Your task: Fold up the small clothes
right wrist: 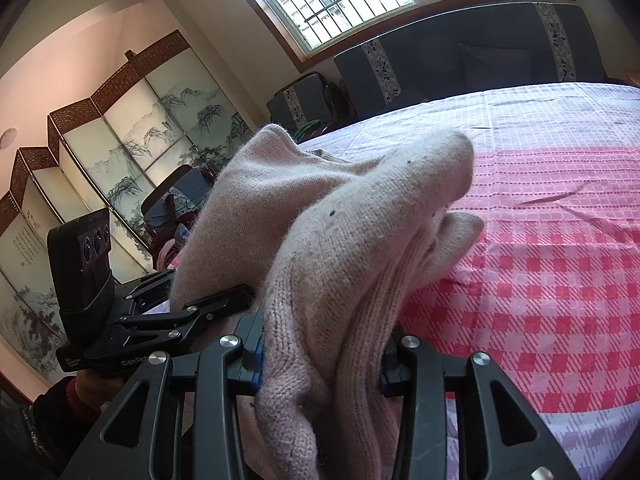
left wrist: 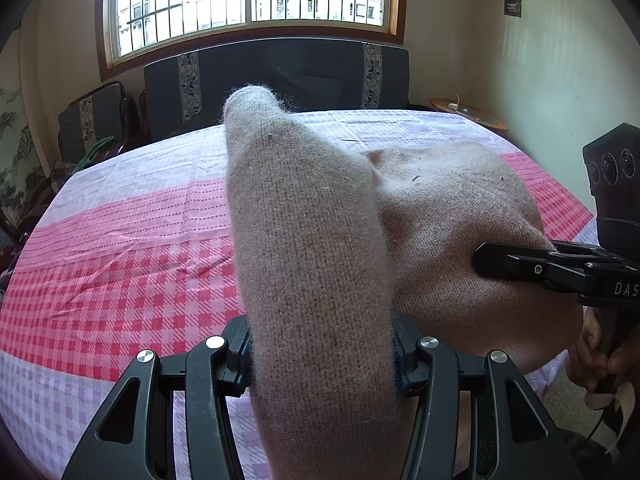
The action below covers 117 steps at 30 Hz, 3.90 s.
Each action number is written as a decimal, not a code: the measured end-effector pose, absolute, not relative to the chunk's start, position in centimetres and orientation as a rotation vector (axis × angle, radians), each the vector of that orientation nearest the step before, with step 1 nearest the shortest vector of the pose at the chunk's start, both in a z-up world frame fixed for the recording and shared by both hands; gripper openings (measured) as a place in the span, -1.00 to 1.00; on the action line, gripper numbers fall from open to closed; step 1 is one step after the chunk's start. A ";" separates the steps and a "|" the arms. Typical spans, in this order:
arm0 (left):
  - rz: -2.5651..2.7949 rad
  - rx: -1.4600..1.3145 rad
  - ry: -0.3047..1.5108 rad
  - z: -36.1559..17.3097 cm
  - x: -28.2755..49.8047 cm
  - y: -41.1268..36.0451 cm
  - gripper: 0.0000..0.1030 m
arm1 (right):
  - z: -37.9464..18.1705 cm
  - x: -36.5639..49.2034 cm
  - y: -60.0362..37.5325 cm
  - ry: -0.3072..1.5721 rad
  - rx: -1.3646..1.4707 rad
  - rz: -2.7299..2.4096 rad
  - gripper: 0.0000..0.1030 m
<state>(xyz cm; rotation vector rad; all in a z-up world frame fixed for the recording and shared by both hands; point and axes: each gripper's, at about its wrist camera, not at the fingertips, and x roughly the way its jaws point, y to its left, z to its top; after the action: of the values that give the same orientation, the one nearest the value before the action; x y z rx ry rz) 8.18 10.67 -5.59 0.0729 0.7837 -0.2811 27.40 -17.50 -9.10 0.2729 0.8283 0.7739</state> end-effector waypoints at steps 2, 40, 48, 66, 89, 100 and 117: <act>-0.281 0.074 0.783 -5.6 8.3 10.6 0.02 | -9.1 27.4 -17.5 0.828 0.272 0.774 -0.29; -0.295 0.073 0.786 -7.5 7.9 10.9 0.02 | -10.1 28.3 -18.7 0.838 0.266 0.758 -0.29; -0.304 0.058 0.796 -8.0 8.2 11.3 0.02 | -10.8 28.3 -19.1 0.851 0.270 0.755 -0.29; -0.310 -0.013 0.804 -9.6 8.5 13.1 0.20 | -12.4 28.1 -18.1 0.896 0.264 0.724 -0.28; -0.258 -0.006 0.760 -10.4 7.5 13.3 0.49 | -13.6 28.7 -18.9 0.949 0.280 0.671 -0.22; -0.246 -0.015 0.760 -10.6 7.5 13.3 0.54 | -13.6 29.5 -19.0 0.964 0.282 0.650 -0.19; -0.086 0.106 0.619 -7.8 4.9 12.2 0.62 | -9.4 26.8 -18.7 0.766 0.128 0.508 0.11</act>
<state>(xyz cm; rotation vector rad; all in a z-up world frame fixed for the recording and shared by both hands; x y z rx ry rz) 4.91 12.21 -7.80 0.1058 0.6190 -0.0864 26.85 -18.68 -9.40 0.1283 0.7662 0.5080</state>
